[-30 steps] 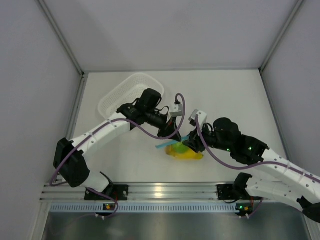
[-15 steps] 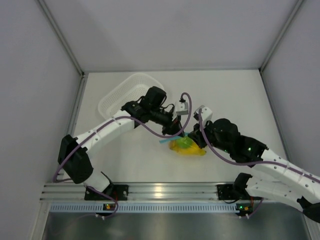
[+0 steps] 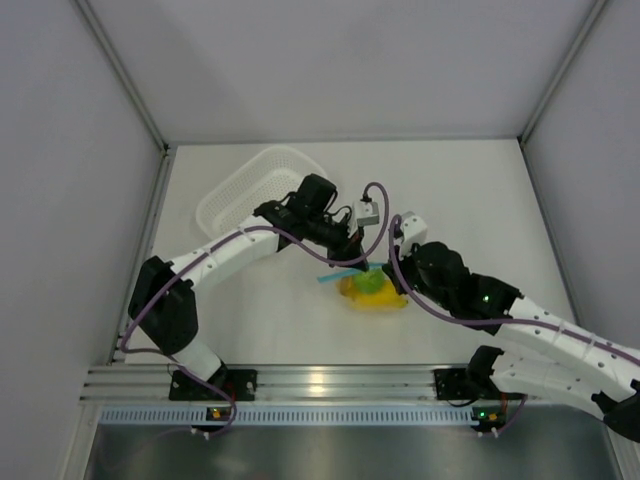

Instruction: Open the zip-top bag and remove the fake food

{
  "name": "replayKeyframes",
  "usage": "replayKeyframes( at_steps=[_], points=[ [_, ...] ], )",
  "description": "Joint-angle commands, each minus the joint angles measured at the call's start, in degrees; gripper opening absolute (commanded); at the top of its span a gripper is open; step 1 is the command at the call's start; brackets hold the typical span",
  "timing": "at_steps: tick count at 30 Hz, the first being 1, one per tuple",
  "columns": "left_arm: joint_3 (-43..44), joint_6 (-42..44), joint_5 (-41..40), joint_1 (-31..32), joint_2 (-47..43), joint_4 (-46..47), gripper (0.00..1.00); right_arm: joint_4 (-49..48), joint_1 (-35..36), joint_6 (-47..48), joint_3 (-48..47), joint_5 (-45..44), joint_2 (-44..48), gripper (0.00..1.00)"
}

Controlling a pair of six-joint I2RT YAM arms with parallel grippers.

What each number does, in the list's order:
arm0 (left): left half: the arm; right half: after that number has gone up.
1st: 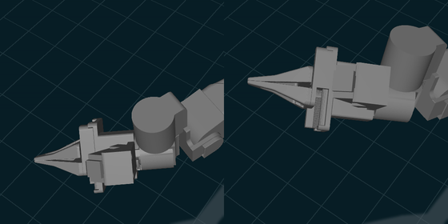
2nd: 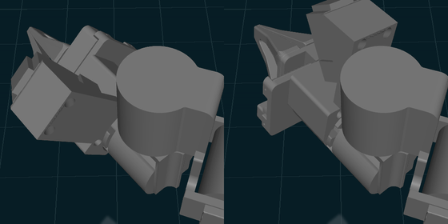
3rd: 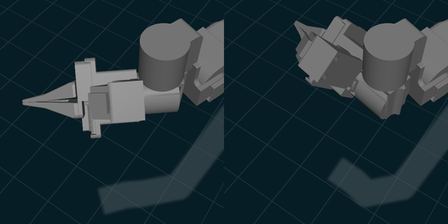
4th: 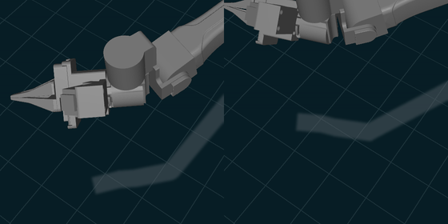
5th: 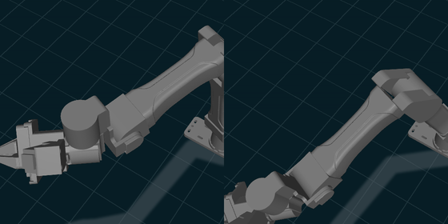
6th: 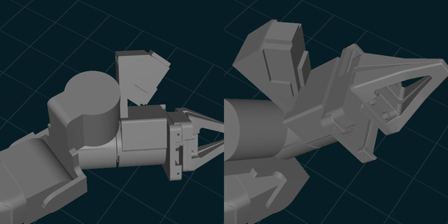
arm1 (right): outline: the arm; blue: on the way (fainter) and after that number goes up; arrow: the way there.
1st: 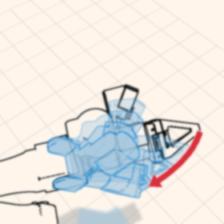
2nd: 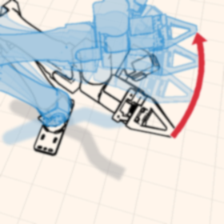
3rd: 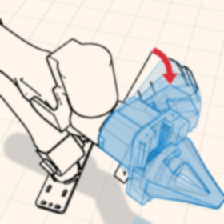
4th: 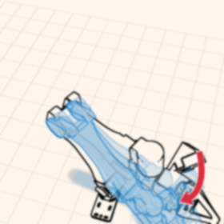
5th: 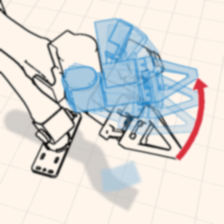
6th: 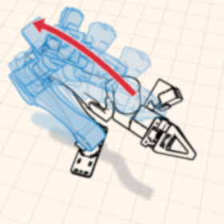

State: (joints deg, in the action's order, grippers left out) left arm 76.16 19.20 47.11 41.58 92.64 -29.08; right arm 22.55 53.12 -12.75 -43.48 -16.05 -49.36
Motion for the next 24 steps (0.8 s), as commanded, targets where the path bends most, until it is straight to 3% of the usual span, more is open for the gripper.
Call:
replayKeyframes(
  at_steps=[1,19,24],
  points=[
    [-1.54,-0.30,-1.77,-3.26,0.96,-5.20,0.00,-0.74,-0.83,-0.25,0.42,-9.08,0.67,0.00],
    [-3.56,-4.34,-6.76,-4.23,1.40,-5.11,0.04,-1.80,-2.50,-2.10,4.37,-9.61,1.46,0.00],
    [-2.07,-4.87,-7.74,-4.23,0.96,-5.28,0.00,-2.33,-3.64,-2.19,4.81,-9.17,2.25,0.00]
  ],
)
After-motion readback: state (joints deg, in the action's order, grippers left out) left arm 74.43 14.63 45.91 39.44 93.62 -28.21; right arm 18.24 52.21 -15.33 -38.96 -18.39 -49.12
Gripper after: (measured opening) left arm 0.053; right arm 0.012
